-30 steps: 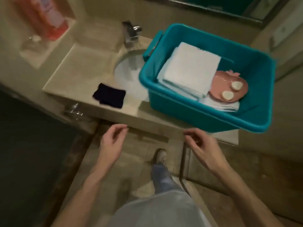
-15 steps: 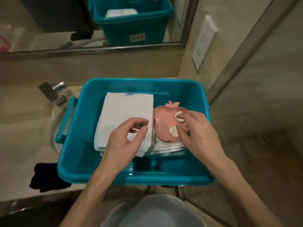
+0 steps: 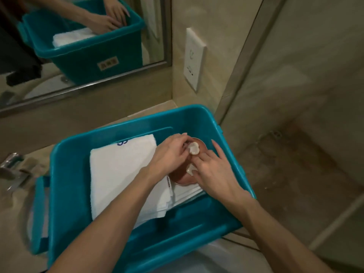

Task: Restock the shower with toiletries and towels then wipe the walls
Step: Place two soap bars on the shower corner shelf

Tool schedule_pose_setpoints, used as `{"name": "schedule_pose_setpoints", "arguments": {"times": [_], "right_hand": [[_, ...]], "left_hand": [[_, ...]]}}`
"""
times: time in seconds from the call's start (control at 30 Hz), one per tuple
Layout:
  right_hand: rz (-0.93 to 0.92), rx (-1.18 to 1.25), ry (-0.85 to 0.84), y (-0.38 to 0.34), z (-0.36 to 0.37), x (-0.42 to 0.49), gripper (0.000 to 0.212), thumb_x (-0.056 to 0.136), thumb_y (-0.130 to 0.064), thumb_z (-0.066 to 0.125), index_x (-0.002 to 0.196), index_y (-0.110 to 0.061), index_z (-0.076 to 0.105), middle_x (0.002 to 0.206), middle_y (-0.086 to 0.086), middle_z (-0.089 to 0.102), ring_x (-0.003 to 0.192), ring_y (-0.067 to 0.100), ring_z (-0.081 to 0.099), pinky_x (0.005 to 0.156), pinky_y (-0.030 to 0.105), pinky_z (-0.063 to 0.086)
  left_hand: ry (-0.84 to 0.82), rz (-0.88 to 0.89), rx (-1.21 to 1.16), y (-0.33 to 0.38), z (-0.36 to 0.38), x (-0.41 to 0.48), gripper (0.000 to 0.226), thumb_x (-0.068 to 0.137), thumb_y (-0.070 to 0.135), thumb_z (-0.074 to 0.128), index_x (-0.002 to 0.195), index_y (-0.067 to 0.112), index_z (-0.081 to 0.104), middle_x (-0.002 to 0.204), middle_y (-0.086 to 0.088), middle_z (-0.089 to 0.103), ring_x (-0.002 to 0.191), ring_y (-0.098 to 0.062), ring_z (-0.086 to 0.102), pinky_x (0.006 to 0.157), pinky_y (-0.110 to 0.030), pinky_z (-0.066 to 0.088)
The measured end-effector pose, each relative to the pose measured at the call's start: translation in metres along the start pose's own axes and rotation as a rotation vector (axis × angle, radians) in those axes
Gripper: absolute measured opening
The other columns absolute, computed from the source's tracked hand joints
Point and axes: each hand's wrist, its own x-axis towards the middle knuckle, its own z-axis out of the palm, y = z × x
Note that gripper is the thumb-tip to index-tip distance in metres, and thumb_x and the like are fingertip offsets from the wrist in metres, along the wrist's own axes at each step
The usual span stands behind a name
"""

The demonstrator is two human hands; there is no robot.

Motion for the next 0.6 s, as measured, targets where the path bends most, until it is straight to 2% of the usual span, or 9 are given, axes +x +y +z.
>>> {"name": "schedule_pose_setpoints", "arguments": {"times": [0.1,0.2,0.3,0.43,0.6], "right_hand": [[-0.001,0.150,-0.029,-0.003,0.009,-0.002,0.014,0.077,-0.029,0.066,0.087,-0.022,0.072,0.101,-0.005,0.070,0.109,0.020,0.059,0.116,0.042,0.030],[0.025,0.221,-0.086,-0.001,0.012,-0.002,0.017,0.080,-0.028,0.063,0.091,-0.018,0.070,0.102,-0.002,0.068,0.098,0.025,0.061,0.097,0.038,0.044],[0.060,0.194,-0.117,-0.004,0.014,0.001,0.021,0.083,-0.032,0.060,0.096,-0.017,0.067,0.104,-0.002,0.067,0.091,0.025,0.061,0.085,0.038,0.047],[0.096,0.195,-0.093,-0.005,0.014,0.003,0.026,0.081,-0.039,0.068,0.096,-0.019,0.066,0.096,-0.002,0.067,0.086,0.022,0.062,0.076,0.038,0.049],[0.082,0.175,-0.094,-0.006,0.013,0.002,0.028,0.079,-0.032,0.069,0.103,-0.017,0.064,0.095,0.000,0.067,0.086,0.024,0.062,0.077,0.038,0.050]], "left_hand": [[-0.054,0.044,0.084,-0.004,0.010,0.009,0.040,0.095,0.035,0.056,0.135,0.029,0.057,0.142,-0.001,0.058,0.140,-0.019,0.044,0.115,-0.036,0.036],[-0.079,0.100,0.151,-0.004,0.015,0.010,0.043,0.093,0.036,0.060,0.134,0.025,0.057,0.135,0.001,0.057,0.131,-0.020,0.047,0.105,-0.035,0.040],[-0.067,0.123,0.187,-0.003,0.015,0.012,0.039,0.091,0.036,0.065,0.127,0.024,0.061,0.126,0.002,0.056,0.120,-0.019,0.050,0.095,-0.035,0.045],[-0.045,0.119,0.206,-0.001,0.017,0.018,0.036,0.089,0.038,0.066,0.122,0.026,0.062,0.119,0.004,0.060,0.116,-0.019,0.055,0.092,-0.037,0.048],[-0.060,0.129,0.255,-0.002,0.016,0.019,0.037,0.087,0.033,0.064,0.122,0.022,0.061,0.117,0.000,0.061,0.111,-0.024,0.058,0.089,-0.039,0.049]]}}
